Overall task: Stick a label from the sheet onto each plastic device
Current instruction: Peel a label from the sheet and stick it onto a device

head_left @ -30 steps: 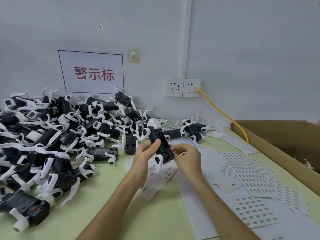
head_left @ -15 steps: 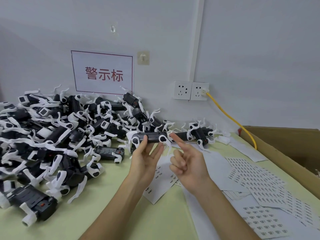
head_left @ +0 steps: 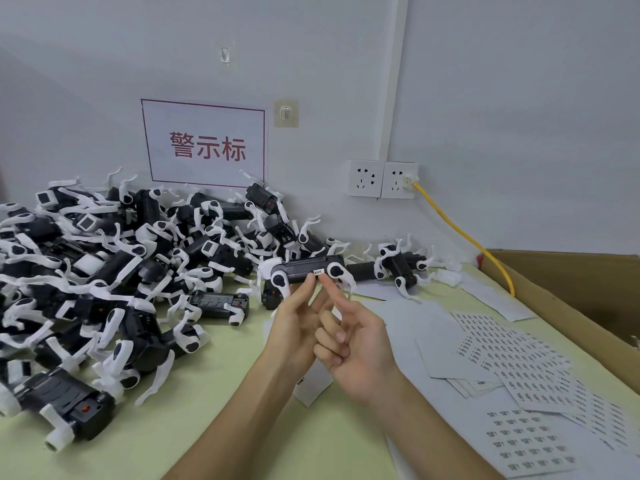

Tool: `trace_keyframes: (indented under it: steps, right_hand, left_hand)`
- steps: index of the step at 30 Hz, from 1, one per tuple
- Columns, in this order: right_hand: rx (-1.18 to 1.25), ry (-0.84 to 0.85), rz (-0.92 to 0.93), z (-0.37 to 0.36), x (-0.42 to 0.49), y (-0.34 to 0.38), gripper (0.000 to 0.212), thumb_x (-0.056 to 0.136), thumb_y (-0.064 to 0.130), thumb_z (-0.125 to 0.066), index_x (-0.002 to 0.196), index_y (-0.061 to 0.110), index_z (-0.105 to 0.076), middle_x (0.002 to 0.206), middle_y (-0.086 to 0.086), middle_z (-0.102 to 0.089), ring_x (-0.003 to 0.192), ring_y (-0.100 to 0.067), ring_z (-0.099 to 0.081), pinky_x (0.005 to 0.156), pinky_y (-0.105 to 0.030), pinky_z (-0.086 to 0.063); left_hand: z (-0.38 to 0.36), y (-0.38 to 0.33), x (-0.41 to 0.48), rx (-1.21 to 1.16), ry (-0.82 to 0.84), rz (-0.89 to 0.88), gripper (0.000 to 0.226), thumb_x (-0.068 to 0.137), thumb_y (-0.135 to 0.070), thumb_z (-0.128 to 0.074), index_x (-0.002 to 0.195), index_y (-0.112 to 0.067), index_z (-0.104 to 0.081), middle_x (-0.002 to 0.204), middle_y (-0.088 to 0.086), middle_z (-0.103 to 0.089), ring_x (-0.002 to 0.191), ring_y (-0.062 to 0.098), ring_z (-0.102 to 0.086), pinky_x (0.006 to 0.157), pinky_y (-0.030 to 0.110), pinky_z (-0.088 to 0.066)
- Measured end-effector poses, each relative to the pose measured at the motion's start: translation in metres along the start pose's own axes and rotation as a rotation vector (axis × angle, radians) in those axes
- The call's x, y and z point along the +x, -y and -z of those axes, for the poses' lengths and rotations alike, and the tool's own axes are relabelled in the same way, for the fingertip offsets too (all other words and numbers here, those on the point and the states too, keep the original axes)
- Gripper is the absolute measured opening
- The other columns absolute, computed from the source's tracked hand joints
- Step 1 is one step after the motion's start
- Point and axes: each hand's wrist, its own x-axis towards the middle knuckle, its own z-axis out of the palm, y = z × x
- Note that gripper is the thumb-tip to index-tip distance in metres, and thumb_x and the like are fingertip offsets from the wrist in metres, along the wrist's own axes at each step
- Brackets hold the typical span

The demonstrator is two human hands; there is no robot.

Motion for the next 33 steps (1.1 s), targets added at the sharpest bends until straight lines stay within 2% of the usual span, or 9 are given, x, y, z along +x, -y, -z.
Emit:
trace_keyframes:
  steps: [6, 12, 33]
  right_hand:
    - [-0.008, -0.001, 0.003, -0.0002, 0.0002, -0.0020, 0.040, 0.089, 0.022, -0.053, 0.124, 0.027, -0.072, 0.050, 0.000, -0.025, 0.046, -0.013, -0.010, 0.043, -0.025, -0.013]
    - [-0.013, 0.001, 0.012, 0.0000, 0.0001, -0.0024, 0.041, 0.087, 0.022, -0.054, 0.124, 0.028, -0.072, 0.051, 0.000, -0.025, 0.047, -0.013, -0.010, 0.043, -0.024, -0.013]
    - [-0.015, -0.023, 0.019, 0.0005, 0.0007, -0.0047, 0.039, 0.089, 0.022, -0.053, 0.121, 0.027, -0.073, 0.052, 0.000, -0.024, 0.047, -0.013, -0.011, 0.043, -0.025, -0.013]
  left_hand:
    - [0.0014, -0.0005, 0.0001, 0.080, 0.016, 0.000, 0.038, 0.086, -0.054, -0.061, 0.068, -0.027, -0.078, 0.086, -0.008, -0.077, 0.049, 0.019, -0.065, 0.051, 0.027, -0.051]
    - [0.0001, -0.0007, 0.0005, 0.126, -0.001, 0.032, 0.039, 0.083, -0.058, -0.062, 0.072, -0.025, -0.079, 0.081, -0.006, -0.075, 0.046, 0.020, -0.062, 0.048, 0.028, -0.047]
    - [-0.0065, -0.0026, -0.0037, 0.076, -0.104, 0.011, 0.037, 0.086, -0.047, -0.067, 0.062, -0.019, -0.074, 0.086, -0.004, -0.075, 0.047, 0.020, -0.062, 0.048, 0.026, -0.051]
